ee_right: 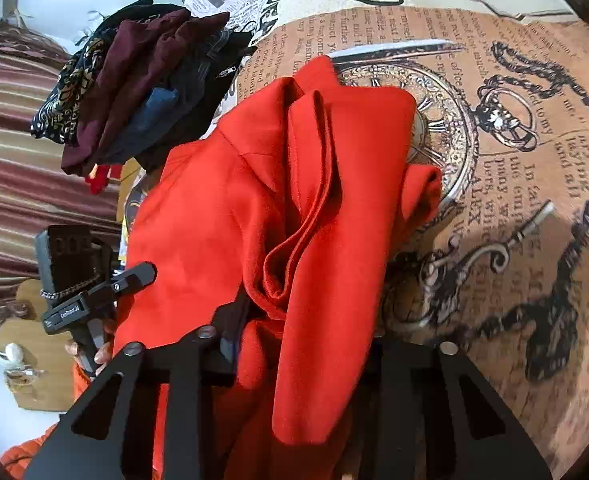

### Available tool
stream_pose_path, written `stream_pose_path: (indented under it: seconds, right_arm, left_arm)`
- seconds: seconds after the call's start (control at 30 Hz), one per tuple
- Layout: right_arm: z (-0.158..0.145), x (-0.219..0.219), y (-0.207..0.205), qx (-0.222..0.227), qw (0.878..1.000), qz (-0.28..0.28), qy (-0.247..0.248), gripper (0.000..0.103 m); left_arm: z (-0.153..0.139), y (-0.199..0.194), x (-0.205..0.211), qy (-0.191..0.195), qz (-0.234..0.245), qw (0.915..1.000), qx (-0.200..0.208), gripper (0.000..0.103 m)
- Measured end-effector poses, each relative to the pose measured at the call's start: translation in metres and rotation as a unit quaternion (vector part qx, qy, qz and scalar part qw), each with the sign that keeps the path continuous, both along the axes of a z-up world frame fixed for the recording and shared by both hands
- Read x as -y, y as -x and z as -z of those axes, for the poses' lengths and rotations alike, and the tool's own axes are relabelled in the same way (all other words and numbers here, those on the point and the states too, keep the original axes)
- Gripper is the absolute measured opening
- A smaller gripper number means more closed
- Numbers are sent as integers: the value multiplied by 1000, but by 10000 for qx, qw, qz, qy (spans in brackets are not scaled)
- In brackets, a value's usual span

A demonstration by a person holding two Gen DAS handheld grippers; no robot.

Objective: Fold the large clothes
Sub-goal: 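Grasp the folded red jacket with both tools and lift it, then place the red jacket on top of the clothes stack and open both tools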

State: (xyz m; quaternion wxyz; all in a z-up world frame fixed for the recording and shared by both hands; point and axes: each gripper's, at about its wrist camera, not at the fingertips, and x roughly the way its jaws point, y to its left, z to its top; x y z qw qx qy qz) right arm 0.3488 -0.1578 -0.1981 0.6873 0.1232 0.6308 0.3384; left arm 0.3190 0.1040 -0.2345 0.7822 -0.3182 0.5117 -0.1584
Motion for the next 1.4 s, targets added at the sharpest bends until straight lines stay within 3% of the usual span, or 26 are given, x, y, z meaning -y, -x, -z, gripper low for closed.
stream_pose_path:
  seconds: [0.1,0.3,0.47,0.6,0.77,0.87,1.0,1.07,1.27,1.33,1.4]
  right_arm:
    - [-21,-2,9,214,9997,52,-44,23]
    - [-78,-22,35,932,9956,-98,-74,22]
    - [-137,-37,39,1540,9872,-99,-396,22]
    - [-199,-70,29,2164,9737,-151,-694,22]
    - [-248,-114,11,2694,9584,-233,-914,22]
    - [-268,-150,-11,2904,9507,-257,-1056,22]
    - [-273,-187,-43,2899,9483,-217,-1271,22]
    - [-266,-201,-61,2782,9507,-188,-1360,22]
    - [-207,-241,-115,2220,9679,-71,-1173,22]
    - [-176,-248,-132,1999,9758,5,-890,23]
    - [-152,-247,-141,1896,9788,75,-772,24]
  left_arm:
    - [-21,2,3,-233,83,9995,184,34]
    - [-89,14,6,-714,214,9933,887,31]
    - [-169,24,-16,-1008,68,9803,1699,31]
    - [-236,20,-49,-1210,-143,9657,2292,31]
    - [-298,-1,-97,-1519,-381,9510,2666,31]
    - [-323,-25,-131,-1586,-583,9466,2747,31]
    - [-332,-57,-174,-1559,-797,9460,2726,31]
    - [-325,-76,-199,-1491,-921,9502,2577,31]
    - [-257,-144,-235,-1698,-964,9659,1702,36]
    - [-227,-159,-245,-1719,-941,9706,1396,46]
    - [-208,-164,-253,-1582,-1030,9729,1336,56]
